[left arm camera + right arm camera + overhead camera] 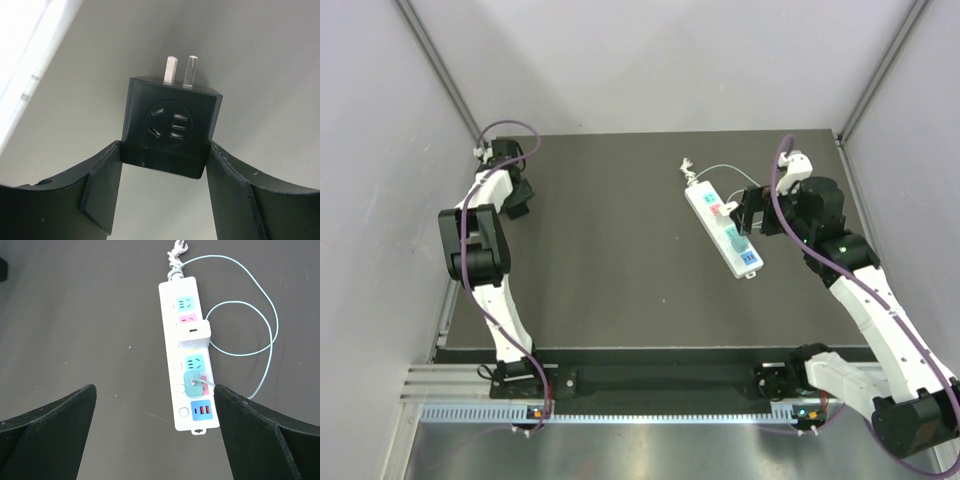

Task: Insert the plug

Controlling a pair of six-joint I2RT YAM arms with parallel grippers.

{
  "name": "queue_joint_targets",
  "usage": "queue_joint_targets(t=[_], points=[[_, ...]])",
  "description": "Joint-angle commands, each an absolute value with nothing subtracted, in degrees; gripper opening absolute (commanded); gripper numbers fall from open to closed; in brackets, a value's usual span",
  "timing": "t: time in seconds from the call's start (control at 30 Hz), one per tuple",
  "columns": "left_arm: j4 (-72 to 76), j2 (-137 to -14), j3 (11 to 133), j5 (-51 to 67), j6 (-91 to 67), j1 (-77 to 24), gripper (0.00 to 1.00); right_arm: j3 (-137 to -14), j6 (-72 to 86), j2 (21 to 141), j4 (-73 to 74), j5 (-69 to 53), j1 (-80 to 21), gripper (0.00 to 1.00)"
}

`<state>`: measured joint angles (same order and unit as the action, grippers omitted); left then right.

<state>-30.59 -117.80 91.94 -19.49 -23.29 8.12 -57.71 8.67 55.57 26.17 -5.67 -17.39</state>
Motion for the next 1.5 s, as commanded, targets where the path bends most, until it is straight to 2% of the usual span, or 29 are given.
queue_joint_targets(t=[0.0, 0.03, 0.07, 0.1, 0.13, 0.23, 0.53, 0.67, 0.87, 1.07, 1.13, 1.27, 1.47], points=[[-34.7, -113.57, 93.87, -11.73, -25.66, 7.56, 0.05, -58.09, 8.96, 55.28, 23.38, -5.1, -17.05, 1.0], [-35.24, -112.6, 93.26, -9.43, -26.97, 7.3, 0.0, -58.27, 9.05, 55.28, 23.55, -5.01, -17.05, 1.0], [-36.38, -110.41, 92.38, -3.84, -29.07, 7.21, 0.0, -58.45, 9.31, 55.46, 23.82, -4.75, -17.05, 1.0], [-35.78, -106.65, 89.76, 7.44, -31.18, 6.42, 0.0, -58.36, 9.58, 55.81, 23.99, -4.57, -17.4, 1.0], [-35.77, -106.61, 89.74, 7.56, -31.2, 6.42, 0.0, -58.36, 9.58, 55.81, 23.99, -4.57, -17.4, 1.0], [-35.07, -102.14, 86.58, 20.8, -33.22, 4.49, 0.0, -57.48, 11.51, 56.34, 23.91, -0.36, -18.81, 1.0], [-31.65, -92.38, 77.53, 31.02, -35.85, -12.2, 0.0, -56.33, 10.54, 59.59, 23.99, 6.5, -25.66, 1.0], [-21.04, -88.34, 70.94, 38.3, -43.14, -14.68, 0.0, -57.04, 11.08, 61.08, 24.87, 7.55, -29.87, 1.0], [-20.13, -86.84, 69.35, 38.23, -41.74, -15.47, 0.0, -58.36, 13.35, 63.28, 26.46, 10.03, -33.13, 1.0], [-9.42, -83.51, 62.33, 39.73, -52.63, -15.56, 0.0, -56.61, 23.34, 62.15, 22.0, 12.2, -34.62, 1.0], [-0.06, -82.36, 57.41, 40.69, -61.23, -15.56, 0.0, -53.19, 26.79, 60.91, 17.86, 12.13, -35.5, 1.0], [18.96, -80.6, 48.89, 40.43, -80.37, -16.52, 0.0, -48.78, 32.51, 59.85, 6.18, 20.27, -40.59, 1.0], [38.09, -81.03, 44.31, 36.14, -94.99, -19.42, 0.0, -49.57, 34.45, 63.45, 0.45, 28.29, -46.22, 1.0]])
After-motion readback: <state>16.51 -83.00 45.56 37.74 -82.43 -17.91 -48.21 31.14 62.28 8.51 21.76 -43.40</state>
